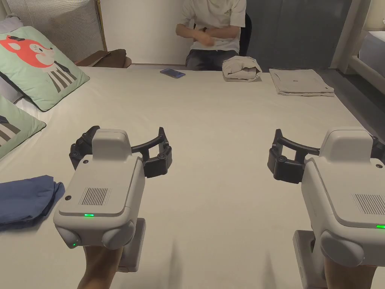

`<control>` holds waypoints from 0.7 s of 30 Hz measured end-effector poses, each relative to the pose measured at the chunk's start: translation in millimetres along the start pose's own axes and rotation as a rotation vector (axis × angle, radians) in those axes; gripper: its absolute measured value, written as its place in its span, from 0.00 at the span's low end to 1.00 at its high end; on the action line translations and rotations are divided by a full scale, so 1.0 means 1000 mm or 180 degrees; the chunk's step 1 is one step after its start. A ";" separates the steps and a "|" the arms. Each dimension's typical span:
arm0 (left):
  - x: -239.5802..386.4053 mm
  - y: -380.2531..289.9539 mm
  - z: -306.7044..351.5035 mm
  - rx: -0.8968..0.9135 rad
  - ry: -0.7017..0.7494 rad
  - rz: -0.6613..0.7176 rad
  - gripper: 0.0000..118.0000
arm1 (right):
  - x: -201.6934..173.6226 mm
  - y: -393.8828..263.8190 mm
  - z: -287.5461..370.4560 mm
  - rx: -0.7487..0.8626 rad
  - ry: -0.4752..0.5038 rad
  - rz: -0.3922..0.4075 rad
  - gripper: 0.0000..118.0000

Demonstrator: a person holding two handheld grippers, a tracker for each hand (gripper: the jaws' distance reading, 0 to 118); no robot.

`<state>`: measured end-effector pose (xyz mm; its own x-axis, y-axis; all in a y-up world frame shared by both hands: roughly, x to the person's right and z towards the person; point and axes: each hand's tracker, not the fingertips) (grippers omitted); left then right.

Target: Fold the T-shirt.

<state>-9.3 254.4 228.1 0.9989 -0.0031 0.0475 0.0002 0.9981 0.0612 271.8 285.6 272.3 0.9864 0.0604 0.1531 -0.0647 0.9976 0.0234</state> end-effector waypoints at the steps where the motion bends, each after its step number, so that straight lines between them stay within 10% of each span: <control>1: 0.000 0.000 0.000 0.0010 -0.0002 -0.0005 0.93 | 0.000 0.000 0.000 0.0000 0.0002 0.0001 0.97; 21: 0.000 -0.002 0.000 -0.0023 -0.0018 0.0003 0.93 | 0.000 -0.001 -0.001 -0.0012 0.0008 -0.0006 0.97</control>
<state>-9.4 252.8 227.7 0.9986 -0.0026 0.0531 -0.0003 0.9985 0.0540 272.0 284.2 271.4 0.9868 0.0587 0.1506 -0.0624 0.9979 0.0200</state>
